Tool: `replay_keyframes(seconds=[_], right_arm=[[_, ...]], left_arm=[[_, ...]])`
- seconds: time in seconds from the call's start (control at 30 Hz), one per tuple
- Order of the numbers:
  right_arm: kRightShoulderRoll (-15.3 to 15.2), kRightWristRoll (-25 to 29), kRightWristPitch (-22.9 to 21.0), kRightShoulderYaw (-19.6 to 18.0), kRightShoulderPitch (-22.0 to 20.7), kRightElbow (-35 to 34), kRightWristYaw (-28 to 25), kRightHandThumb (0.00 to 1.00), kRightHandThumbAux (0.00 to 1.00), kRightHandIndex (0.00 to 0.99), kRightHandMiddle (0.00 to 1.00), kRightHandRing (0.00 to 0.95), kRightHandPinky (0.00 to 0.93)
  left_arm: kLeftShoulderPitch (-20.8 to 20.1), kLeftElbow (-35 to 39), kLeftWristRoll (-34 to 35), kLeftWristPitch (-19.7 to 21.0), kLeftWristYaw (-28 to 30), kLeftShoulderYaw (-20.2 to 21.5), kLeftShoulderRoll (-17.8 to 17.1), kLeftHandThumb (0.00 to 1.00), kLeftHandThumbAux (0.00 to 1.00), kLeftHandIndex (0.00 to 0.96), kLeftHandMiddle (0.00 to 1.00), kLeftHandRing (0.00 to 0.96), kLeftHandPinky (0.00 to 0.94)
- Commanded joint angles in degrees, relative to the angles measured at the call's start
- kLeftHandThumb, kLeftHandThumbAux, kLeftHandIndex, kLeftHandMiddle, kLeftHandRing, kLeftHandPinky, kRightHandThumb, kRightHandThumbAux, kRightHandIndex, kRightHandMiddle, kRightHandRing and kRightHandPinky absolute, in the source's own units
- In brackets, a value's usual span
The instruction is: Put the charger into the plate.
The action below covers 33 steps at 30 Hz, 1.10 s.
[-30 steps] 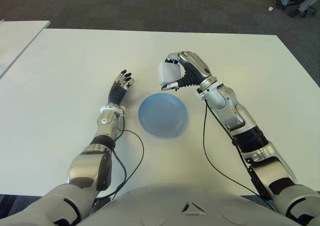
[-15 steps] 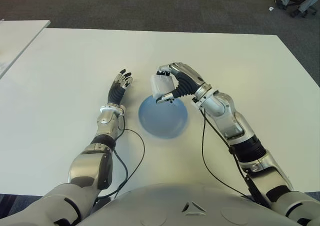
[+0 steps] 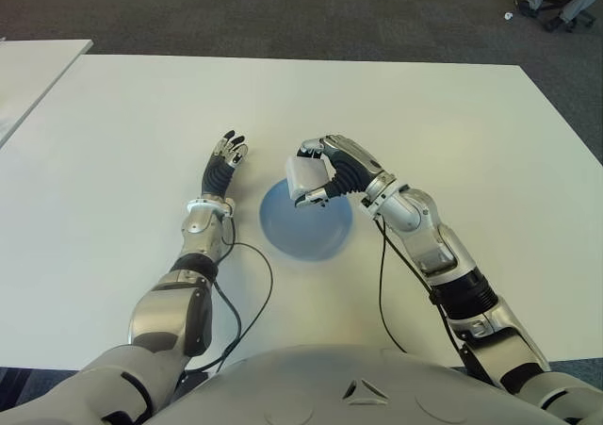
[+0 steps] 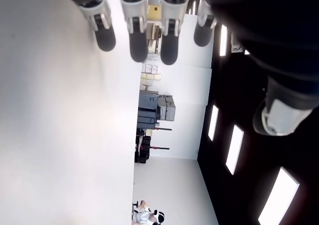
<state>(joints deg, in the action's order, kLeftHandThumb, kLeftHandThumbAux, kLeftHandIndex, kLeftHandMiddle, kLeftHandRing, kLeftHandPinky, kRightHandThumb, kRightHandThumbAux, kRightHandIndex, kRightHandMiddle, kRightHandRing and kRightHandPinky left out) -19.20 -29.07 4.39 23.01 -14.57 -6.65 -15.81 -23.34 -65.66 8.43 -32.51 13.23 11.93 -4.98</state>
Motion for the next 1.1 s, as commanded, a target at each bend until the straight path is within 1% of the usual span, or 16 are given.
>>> replay_keyframes(seconds=[0.03,0.07,0.1,0.2,0.23,0.27,0.3,0.4,0.53,0.67,0.8,0.87,1.1], right_arm=[[-1.6,0.7,1.8,-0.4,-0.3,0.6,-2.0,0.846,0.672,0.422,0.505,0.658,0.562],[-2.4,0.4,3.2,-0.3,-0.5,1.3,-2.2,0.842,0.673,0.423,0.494,0.611,0.514],[-3.0,0.2,4.2,-0.2,-0.8,1.8,-2.3,0.729,0.583,0.323,0.413,0.485,0.420],[-3.8,-0.1,5.9,0.0,-1.1,2.6,-2.7,0.586,0.472,0.195,0.309,0.326,0.297],[-4.0,-0.2,6.4,0.0,-1.3,2.8,-2.8,0.542,0.440,0.145,0.250,0.258,0.230],[-4.3,-0.3,7.1,0.1,-1.4,3.1,-2.8,0.526,0.428,0.127,0.230,0.234,0.206],[-4.5,-0.4,7.9,0.1,-1.6,3.5,-2.7,0.473,0.390,0.081,0.160,0.155,0.132],[-4.8,-0.5,9.2,0.0,-1.8,4.1,-2.4,0.398,0.321,0.026,0.052,0.050,0.043],[-5.1,-0.2,10.7,-0.3,-2.2,5.1,-2.4,0.341,0.258,0.005,0.010,0.010,0.008],[-5.5,0.0,12.0,-0.4,-2.7,6.0,-2.8,0.318,0.234,0.001,0.002,0.002,0.002],[-6.0,0.6,14.0,-0.5,-3.3,7.1,-3.3,0.286,0.226,0.000,0.000,0.000,0.000],[-6.1,1.0,14.8,-0.7,-3.6,7.5,-3.6,0.270,0.228,0.000,0.000,0.000,0.000],[-5.5,3.6,16.1,-1.8,-3.6,8.1,-4.4,0.228,0.222,0.000,0.000,0.000,0.000]], left_arm=[[3.5,-3.0,-0.1,5.3,0.5,0.0,0.9,0.000,0.478,0.000,0.154,0.129,0.055],[3.5,-3.0,-0.1,5.3,0.6,0.1,1.0,0.000,0.478,0.000,0.155,0.128,0.039],[3.5,-2.9,-0.1,5.3,0.6,0.1,1.0,0.000,0.478,0.000,0.155,0.127,0.029],[3.6,-2.9,-0.3,5.2,0.8,0.1,0.9,0.000,0.477,0.000,0.154,0.124,0.021],[3.6,-2.8,-0.4,5.1,0.8,0.0,0.9,0.000,0.475,0.000,0.152,0.121,0.020],[3.7,-2.8,-0.5,5.0,1.0,0.0,0.8,0.000,0.474,0.000,0.151,0.120,0.020],[3.7,-2.8,-0.6,4.9,1.1,-0.1,0.8,0.000,0.473,0.000,0.149,0.116,0.016],[3.8,-2.8,-0.7,4.9,1.1,-0.2,0.7,0.000,0.470,0.000,0.146,0.110,0.005],[3.9,-2.7,-0.5,4.6,1.8,-0.1,0.7,0.000,0.465,0.000,0.141,0.103,0.011],[4.0,-2.5,0.0,3.7,3.6,0.2,0.9,0.000,0.460,0.000,0.140,0.105,0.038],[4.3,-2.2,0.7,2.5,5.6,0.7,1.1,0.000,0.457,0.002,0.139,0.115,0.095],[4.4,-2.2,1.0,2.1,6.3,0.9,1.1,0.000,0.457,0.005,0.139,0.120,0.108],[4.5,-2.2,1.2,2.2,6.2,0.9,1.2,0.000,0.453,0.001,0.143,0.131,0.099]])
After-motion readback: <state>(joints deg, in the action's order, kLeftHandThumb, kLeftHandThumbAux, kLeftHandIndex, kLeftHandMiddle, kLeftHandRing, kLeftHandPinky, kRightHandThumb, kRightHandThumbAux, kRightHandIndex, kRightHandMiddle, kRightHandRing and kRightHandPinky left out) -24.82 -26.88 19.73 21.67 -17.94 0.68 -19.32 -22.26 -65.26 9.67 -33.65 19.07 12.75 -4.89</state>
